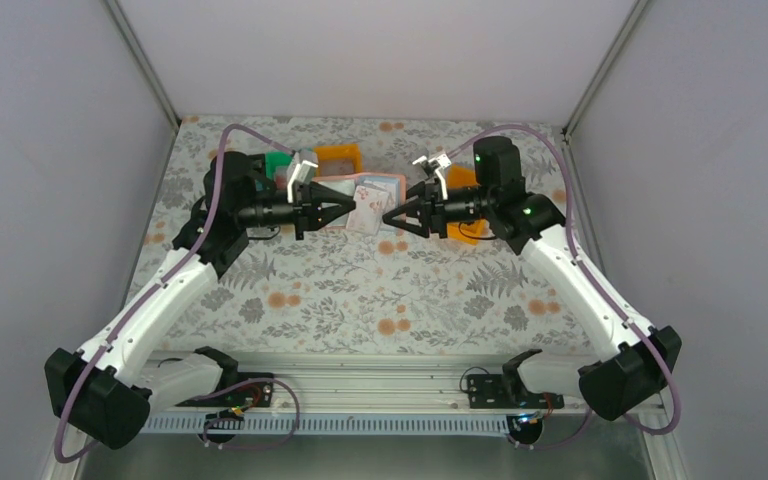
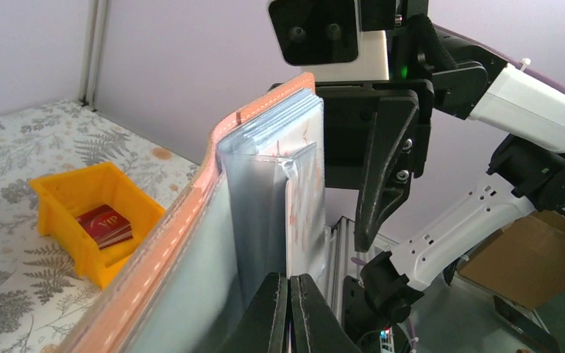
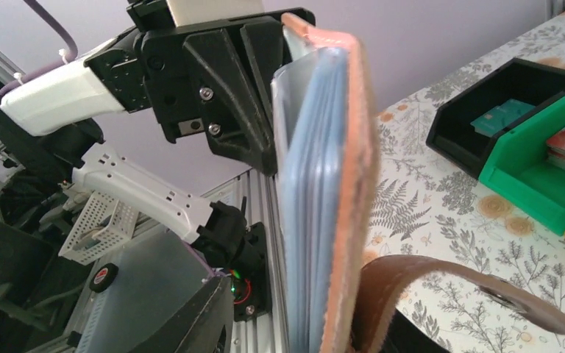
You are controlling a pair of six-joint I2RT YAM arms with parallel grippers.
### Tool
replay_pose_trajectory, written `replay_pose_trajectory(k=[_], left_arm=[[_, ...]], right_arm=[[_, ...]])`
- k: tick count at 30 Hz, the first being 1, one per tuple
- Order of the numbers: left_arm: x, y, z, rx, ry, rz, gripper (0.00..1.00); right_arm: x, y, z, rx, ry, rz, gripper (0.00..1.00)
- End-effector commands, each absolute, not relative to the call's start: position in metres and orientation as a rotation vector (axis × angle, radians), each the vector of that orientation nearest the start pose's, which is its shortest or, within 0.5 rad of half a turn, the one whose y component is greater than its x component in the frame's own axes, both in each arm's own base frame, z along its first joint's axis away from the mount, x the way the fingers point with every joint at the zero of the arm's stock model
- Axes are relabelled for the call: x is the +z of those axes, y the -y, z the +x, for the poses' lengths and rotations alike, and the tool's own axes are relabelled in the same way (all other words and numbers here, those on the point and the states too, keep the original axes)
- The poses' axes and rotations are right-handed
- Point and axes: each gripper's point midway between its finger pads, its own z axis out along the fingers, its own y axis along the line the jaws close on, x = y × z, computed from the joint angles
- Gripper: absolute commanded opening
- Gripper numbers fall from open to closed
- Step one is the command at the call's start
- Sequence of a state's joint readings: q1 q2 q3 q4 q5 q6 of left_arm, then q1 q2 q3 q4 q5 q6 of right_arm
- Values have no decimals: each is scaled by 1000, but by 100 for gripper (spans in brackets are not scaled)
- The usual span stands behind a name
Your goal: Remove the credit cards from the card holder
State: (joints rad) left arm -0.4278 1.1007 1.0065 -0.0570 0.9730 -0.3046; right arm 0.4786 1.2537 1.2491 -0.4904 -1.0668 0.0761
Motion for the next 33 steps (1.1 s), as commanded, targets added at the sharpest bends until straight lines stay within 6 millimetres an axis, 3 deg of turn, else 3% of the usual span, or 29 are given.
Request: replay_pose_trajectory(k=[1,2,6,18,23,30,33], left_arm=[[363,265,232,-1348,-1612,872,3],[362,265,231,-1350,-1610,876,2],[362,264,229,-1345,-1611,884,2],[380,251,217,-1387,-1541,975,2],[372,251,212,-1373,-1559,1017,2],[376,251,217,-1371,-1548,1004,3],[378,253,224,-1350,-1554,982,15]], right_arm=[[363,-289,222,1427,-1730,-1049,38],[365,-289,223,1425,-1721,-1050,36],[372,-288,221,1415,-1691,-1065,5],[361,-278,208,1388,-1719,-1144,4],[367,-276,206,1371,-1690,-1163,4],[366,-279,204,1431,-1698,-1178,4],[362,-281,205,1439,-1702,-1188,4]])
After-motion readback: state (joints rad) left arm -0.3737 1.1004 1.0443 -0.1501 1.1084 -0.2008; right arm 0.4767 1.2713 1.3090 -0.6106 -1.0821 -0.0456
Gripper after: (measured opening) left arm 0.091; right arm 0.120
